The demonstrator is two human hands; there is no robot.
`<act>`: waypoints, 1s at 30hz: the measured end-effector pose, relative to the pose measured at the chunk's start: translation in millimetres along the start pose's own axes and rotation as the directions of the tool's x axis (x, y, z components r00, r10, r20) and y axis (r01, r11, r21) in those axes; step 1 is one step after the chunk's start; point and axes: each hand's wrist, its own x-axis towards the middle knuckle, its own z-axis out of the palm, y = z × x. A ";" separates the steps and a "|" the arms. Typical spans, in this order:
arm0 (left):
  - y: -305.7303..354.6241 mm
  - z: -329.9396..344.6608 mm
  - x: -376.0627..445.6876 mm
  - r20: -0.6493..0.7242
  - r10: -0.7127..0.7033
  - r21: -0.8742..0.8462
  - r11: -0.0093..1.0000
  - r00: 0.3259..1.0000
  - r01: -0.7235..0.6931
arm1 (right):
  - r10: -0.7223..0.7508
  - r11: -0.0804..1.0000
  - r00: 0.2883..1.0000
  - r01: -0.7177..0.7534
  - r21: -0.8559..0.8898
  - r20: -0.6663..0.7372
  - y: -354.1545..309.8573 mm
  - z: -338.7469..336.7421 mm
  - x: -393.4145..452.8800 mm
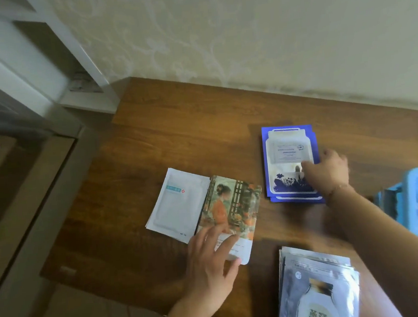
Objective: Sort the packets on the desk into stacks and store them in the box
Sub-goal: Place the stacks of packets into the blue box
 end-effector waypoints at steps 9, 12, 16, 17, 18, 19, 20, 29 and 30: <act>-3.2 1.9 -5.2 0.062 -0.006 0.030 1.000 0.998 0.004 | 0.269 0.675 0.729 -0.609 0.417 0.629 -7.0 60.5 -128.5; -3.6 2.6 -5.4 0.036 -0.003 0.025 1.000 0.999 0.003 | 0.305 0.782 0.786 -0.529 0.330 0.538 -13.4 71.8 -124.0; -2.0 2.0 -8.4 0.023 -0.009 -0.054 0.998 1.000 0.011 | 0.237 0.881 0.846 -0.394 0.261 0.477 -16.6 78.4 -128.9; -0.8 1.1 -8.8 0.016 -0.026 -0.087 0.996 1.000 0.027 | 0.211 0.899 0.869 -0.352 0.260 0.447 -16.0 78.5 -131.8; 0.5 0.7 -9.9 0.011 -0.054 -0.136 0.989 0.999 0.054 | 0.166 0.916 0.894 -0.296 0.271 0.415 -14.8 79.4 -134.7; 3.2 0.8 -10.7 0.008 -0.087 -0.201 0.976 0.996 0.087 | 0.114 0.930 0.911 -0.238 0.281 0.396 -12.9 80.0 -136.3; 6.4 1.7 -10.5 0.007 -0.122 -0.273 0.955 0.992 0.119 | 0.060 0.935 0.923 -0.185 0.301 0.380 -10.4 80.2 -136.7; 21.6 -32.3 88.2 -0.065 -0.273 -0.774 0.621 0.960 0.124 | -0.371 0.780 0.894 0.154 0.606 0.250 4.5 39.4 -100.5; 23.6 -33.7 98.9 -0.030 -0.292 -0.828 0.543 0.956 0.140 | -0.451 0.727 0.861 0.202 0.656 0.234 1.0 37.0 -96.0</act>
